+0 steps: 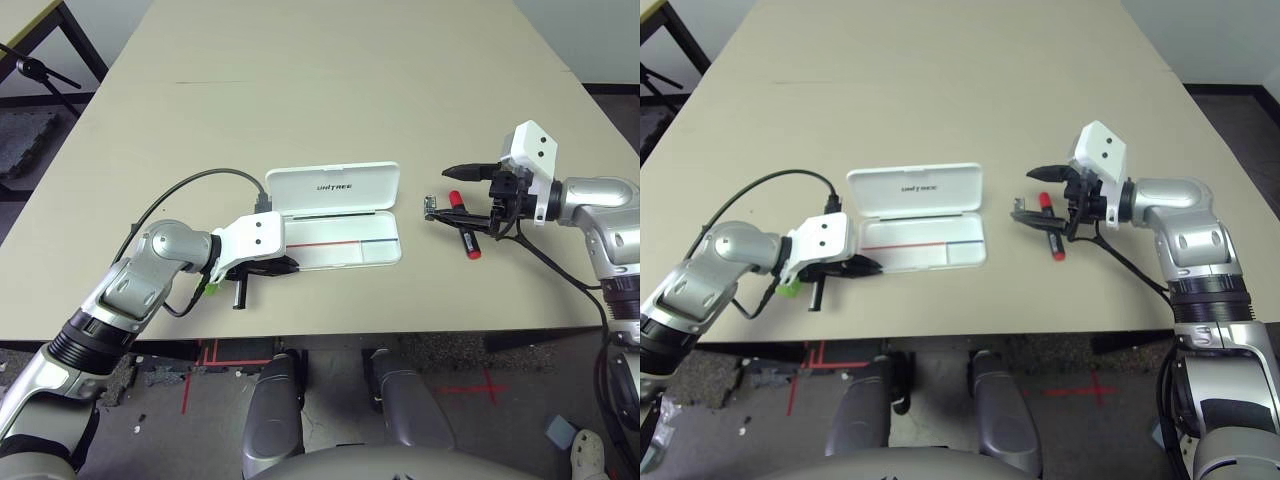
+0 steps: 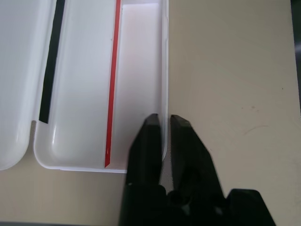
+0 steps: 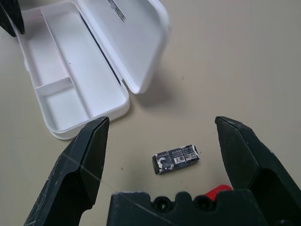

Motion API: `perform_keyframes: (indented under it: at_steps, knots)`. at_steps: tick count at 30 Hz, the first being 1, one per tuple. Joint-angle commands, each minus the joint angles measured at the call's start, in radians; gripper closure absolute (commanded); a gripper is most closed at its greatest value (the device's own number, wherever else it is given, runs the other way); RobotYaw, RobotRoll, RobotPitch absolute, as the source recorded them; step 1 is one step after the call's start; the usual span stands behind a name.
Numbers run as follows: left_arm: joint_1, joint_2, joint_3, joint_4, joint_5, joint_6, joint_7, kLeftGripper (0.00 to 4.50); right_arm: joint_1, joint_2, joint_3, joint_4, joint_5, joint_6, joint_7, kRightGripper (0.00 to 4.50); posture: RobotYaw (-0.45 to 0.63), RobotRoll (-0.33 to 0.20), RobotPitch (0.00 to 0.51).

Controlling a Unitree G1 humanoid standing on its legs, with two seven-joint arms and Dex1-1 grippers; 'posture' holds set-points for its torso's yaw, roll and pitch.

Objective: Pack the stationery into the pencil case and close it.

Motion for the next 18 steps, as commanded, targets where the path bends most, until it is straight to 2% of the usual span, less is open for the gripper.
perform_keyframes:
  at_steps: [1, 8, 15, 18]
  knots:
    - [0.017, 0.012, 0.035, -0.038, -0.025, 0.021, -0.016, 2.73, 0.007, 0.001, 0.016, -0.006, 0.008, 0.004, 0.004, 0.0, -0.09, 0.0, 0.19]
    - [0.049, 0.041, 0.12, -0.127, -0.099, 0.045, -0.039, 0.03, 0.006, -0.003, 0.014, 0.0, 0.009, 0.002, 0.009, 0.0, -0.09, 0.0, 0.19]
    - [0.032, 0.021, 0.25, -0.193, -0.247, 0.09, -0.021, 0.03, 0.012, 0.001, -0.027, -0.042, 0.053, 0.047, -0.021, 0.0, -0.1, 0.0, 0.189]
    - [0.022, 0.014, 0.268, -0.199, -0.262, 0.097, -0.006, 0.03, 0.022, 0.029, -0.074, -0.128, 0.092, 0.148, -0.141, 0.0, -0.1, 0.0, 0.189]
